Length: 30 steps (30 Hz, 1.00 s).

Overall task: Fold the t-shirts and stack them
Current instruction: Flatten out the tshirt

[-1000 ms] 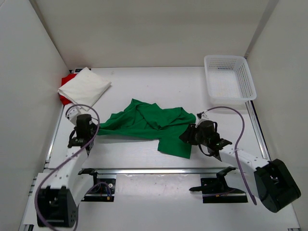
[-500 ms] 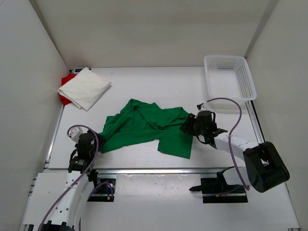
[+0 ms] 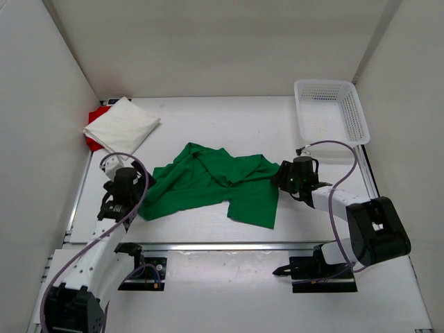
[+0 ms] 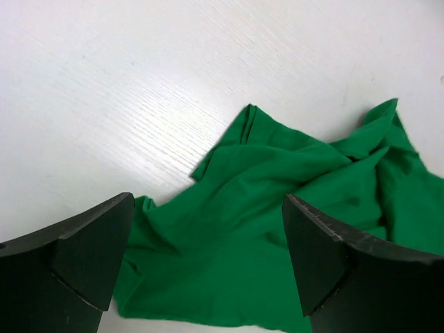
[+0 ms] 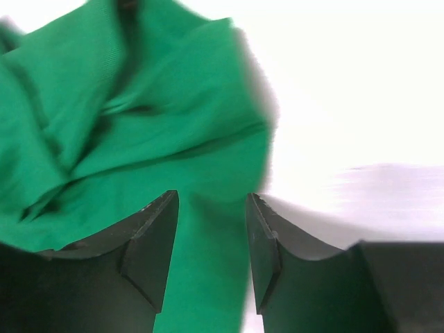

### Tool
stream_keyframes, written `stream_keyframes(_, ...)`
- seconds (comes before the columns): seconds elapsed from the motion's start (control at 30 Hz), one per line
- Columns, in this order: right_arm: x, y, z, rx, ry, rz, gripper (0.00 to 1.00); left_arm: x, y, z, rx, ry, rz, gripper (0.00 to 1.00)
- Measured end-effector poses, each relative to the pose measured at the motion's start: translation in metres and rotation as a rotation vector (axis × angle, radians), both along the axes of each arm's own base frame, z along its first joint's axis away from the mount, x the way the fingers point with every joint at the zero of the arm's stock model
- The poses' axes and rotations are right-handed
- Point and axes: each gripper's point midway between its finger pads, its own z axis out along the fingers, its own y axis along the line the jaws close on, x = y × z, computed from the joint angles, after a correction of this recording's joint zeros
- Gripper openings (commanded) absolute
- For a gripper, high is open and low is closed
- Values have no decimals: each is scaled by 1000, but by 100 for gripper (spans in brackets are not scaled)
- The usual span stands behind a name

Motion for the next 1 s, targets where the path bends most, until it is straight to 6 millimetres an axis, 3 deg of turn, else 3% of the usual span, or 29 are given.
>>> stream_keyframes(0.07, 2, -8, -6, -13, 18, -26, 42, 7, -5, -9, 20, 41, -25, 98)
stream_keyframes(0.17, 5, -14, -7, -30, 22, -43, 44, 11, -18, -48, 44, 181, -91, 99)
stream_keyframes(0.2, 6, -15, -7, -35, 21, -47, 45, 9, -22, -63, 47, 236, -114, 91)
stream_keyframes(0.23, 7, -17, -7, -37, 23, -53, 44, 7, -24, -74, 44, 275, -128, 69)
stream_keyframes(0.27, 9, -18, -8, -38, 27, -57, 42, 7, -27, -83, 40, 311, -139, 57)
stream_keyframes(0.3, 11, -19, -9, -37, 32, -60, 40, 9, -28, -89, 43, 337, -147, 38)
stream_keyframes(0.33, 15, -20, -9, -31, 34, -64, 32, 14, -30, -93, 43, 356, -158, 23)
stream_keyframes(0.4, 21, -23, -11, -20, 43, -71, 14, 29, -35, -93, 43, 366, -179, 10)
stream_keyframes(0.47, 26, -23, -14, -6, 55, -72, 1, 49, -40, -87, 35, 346, -189, 1)
stream_keyframes(0.67, 49, -24, -7, 36, 52, -90, 0, 111, -54, -71, 21, 265, -203, 0)
stream_keyframes(0.73, 60, -29, 3, 44, 31, -109, 0, 131, -57, -69, 7, 244, -204, 3)
stream_keyframes(0.77, 67, -33, 10, 47, 15, -120, 0, 142, -58, -68, 2, 238, -204, 12)
stream_keyframes(0.83, 81, -40, 24, 52, -22, -142, 0, 162, -58, -67, -7, 226, -205, 36)
stream_keyframes(0.9, 91, -46, 34, 57, -51, -163, 8, 177, -55, -62, -26, 206, -206, 76)
stream_keyframes(0.97, 97, -51, 38, 64, -60, -180, 19, 185, -46, -55, -46, 183, -193, 97)
stream_keyframes(1.0, 99, -53, 39, 68, -58, -185, 25, 187, -40, -51, -50, 175, -188, 99)
